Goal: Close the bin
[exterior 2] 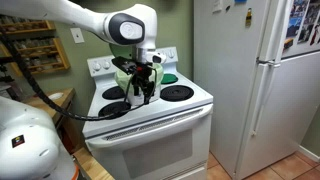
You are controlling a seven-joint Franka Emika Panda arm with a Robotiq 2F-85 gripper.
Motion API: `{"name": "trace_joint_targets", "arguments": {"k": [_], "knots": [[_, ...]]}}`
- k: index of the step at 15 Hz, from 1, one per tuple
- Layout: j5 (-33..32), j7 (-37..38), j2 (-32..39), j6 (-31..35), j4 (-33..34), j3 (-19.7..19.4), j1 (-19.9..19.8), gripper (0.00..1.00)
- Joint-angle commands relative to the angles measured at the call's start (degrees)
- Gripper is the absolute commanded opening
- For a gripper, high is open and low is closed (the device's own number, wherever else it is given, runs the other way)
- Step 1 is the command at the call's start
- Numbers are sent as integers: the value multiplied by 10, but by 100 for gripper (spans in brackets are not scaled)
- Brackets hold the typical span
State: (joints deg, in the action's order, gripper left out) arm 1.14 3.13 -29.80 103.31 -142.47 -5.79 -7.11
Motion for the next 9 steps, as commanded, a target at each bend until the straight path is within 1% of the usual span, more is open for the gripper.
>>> {"name": "trace_joint_targets", "arguments": {"k": [1, 3, 5, 9], "knots": [[0, -1, 0, -1, 1, 1, -1, 100], [0, -1, 0, -1, 1, 1, -1, 100], [12, 4, -9, 9, 10, 9, 7, 100], [49, 23, -39, 68, 41, 32, 26, 100]]}}
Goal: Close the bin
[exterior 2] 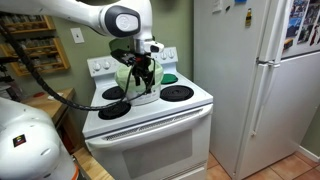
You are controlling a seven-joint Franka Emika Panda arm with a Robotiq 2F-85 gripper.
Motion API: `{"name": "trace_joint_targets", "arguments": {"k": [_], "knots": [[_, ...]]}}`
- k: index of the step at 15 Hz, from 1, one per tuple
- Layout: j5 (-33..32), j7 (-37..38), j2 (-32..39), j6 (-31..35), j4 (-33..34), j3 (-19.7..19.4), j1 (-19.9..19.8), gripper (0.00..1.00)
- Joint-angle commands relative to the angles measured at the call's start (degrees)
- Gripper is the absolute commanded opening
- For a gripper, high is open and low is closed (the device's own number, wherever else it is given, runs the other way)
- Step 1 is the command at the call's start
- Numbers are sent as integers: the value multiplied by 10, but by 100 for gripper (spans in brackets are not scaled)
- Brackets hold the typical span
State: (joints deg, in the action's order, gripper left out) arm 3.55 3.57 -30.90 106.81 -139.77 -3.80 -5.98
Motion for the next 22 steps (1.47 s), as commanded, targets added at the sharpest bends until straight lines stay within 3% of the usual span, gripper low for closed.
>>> {"name": "trace_joint_targets", "arguments": {"k": [1, 6, 11, 18, 22], "knots": [[35, 17, -33, 45, 26, 15, 20, 100], [65, 8, -55, 91, 92, 38, 52, 100], [55, 10, -52, 82, 101, 40, 52, 100], [243, 54, -34, 42, 171, 10, 90, 100], [323, 73, -13, 34, 195, 12, 100, 100]]}}
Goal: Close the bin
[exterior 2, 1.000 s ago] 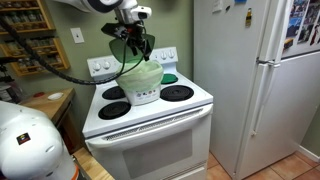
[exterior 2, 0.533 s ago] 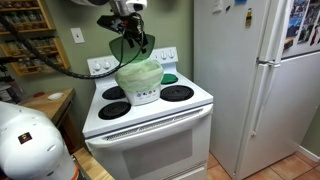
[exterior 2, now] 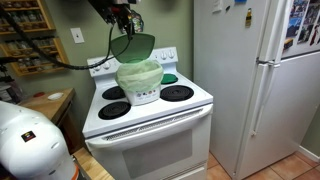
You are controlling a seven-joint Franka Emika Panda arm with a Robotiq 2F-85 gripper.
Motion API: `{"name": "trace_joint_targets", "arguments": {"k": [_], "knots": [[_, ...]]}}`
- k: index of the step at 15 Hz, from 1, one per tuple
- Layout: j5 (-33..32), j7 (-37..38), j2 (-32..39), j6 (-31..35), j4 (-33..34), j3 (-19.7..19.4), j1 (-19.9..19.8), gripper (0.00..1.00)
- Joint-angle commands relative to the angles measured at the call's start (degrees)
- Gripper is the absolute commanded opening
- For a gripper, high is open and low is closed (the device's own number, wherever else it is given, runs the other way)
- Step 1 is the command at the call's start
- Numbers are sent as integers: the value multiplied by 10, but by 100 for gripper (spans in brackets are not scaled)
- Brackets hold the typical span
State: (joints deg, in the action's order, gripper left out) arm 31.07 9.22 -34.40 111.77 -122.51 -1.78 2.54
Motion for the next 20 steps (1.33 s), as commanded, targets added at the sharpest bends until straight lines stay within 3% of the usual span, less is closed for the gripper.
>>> {"name": "trace_joint_targets", "arguments": {"k": [1, 5, 12, 20], "knots": [[68, 9, 27, -4, 23, -6, 16, 100], [108, -3, 48, 41, 18, 20, 16, 100], [85, 11, 87, 130, 16, 65, 11, 100], [-67, 64, 84, 84, 25, 67, -8, 100]]}}
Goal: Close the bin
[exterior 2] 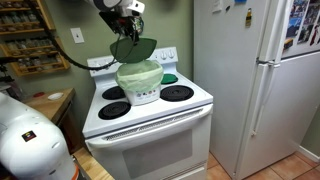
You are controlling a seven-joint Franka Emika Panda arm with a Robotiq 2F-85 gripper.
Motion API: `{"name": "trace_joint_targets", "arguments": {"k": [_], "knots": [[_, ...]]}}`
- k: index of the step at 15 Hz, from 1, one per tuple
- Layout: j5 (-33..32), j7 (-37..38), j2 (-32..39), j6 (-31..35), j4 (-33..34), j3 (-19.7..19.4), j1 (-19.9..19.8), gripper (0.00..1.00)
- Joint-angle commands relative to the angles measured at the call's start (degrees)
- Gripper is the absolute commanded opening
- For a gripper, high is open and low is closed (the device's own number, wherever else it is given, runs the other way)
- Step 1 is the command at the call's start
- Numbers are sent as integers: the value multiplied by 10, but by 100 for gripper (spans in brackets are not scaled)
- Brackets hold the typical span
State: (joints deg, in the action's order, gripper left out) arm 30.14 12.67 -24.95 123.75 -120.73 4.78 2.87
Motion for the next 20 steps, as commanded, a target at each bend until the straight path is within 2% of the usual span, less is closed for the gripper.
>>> {"name": "trace_joint_targets", "arguments": {"k": [1, 6, 11, 15, 20], "knots": [[-79, 34, -13, -46, 9, 1, -15, 100], [-143, 37, -32, -98, 25, -4, -26, 100], [-173, 22, -63, -130, 23, -15, -36, 100], [-145, -23, -105, -100, -40, -37, -26, 100], [-129, -48, -132, -99, -104, -56, -30, 100]]}}
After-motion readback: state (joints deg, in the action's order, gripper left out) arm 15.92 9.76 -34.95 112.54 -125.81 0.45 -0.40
